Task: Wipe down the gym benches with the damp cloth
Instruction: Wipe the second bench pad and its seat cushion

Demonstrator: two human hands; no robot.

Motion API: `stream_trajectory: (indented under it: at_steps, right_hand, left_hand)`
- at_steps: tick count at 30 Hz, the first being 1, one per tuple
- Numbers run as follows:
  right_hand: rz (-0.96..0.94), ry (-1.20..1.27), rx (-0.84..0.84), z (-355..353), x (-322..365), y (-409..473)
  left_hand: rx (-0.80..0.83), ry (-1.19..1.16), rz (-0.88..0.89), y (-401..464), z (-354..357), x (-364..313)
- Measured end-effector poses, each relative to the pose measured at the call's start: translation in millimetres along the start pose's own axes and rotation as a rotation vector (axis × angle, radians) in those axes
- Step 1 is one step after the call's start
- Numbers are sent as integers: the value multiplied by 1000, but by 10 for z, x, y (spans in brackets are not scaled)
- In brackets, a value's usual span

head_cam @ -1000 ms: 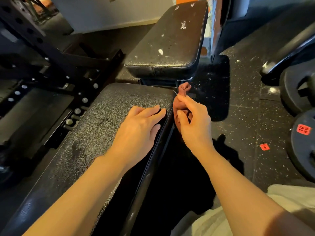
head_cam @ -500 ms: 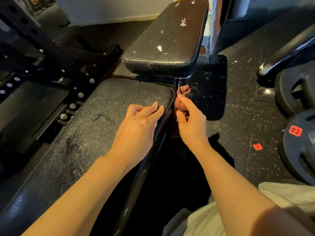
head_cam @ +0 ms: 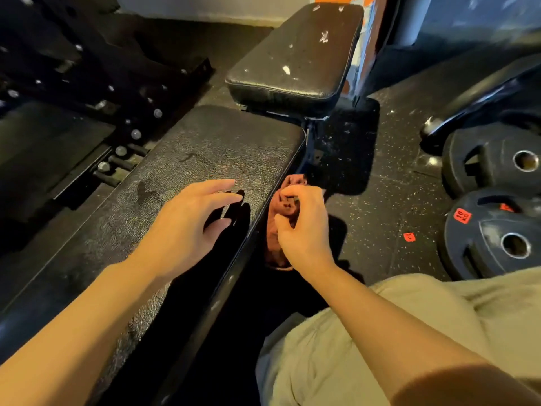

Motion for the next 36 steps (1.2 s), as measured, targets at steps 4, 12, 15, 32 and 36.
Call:
stream_trajectory:
  at_steps: [4,12,15,32,36]
  right_hand:
    - [26,2,120,85,80,-311]
    - [186,-7,-29,90,56,-146]
    - [151,-36,-8,168,175,-523]
    - [222,53,1,193,226,-798]
    - [186,86,182,255,182,-947]
  left_hand:
    - [24,-14,23,-302,6,-89]
    - [59,-34,26,-767,18,-83]
    - [54,-39,50,-799,51,-104]
    - [8,113,67,-816,91,-226]
    - [13,121,28,-820,113,-243]
Point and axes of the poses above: each hand's wrist, its own y-axis towards the middle knuckle, its own z-axis out of the palm, x = y × z, the point moved 7 cm from there along y, towards the middle knuckle, and after that the axes turned 8 degrees about -y, right-handed, at the moved point
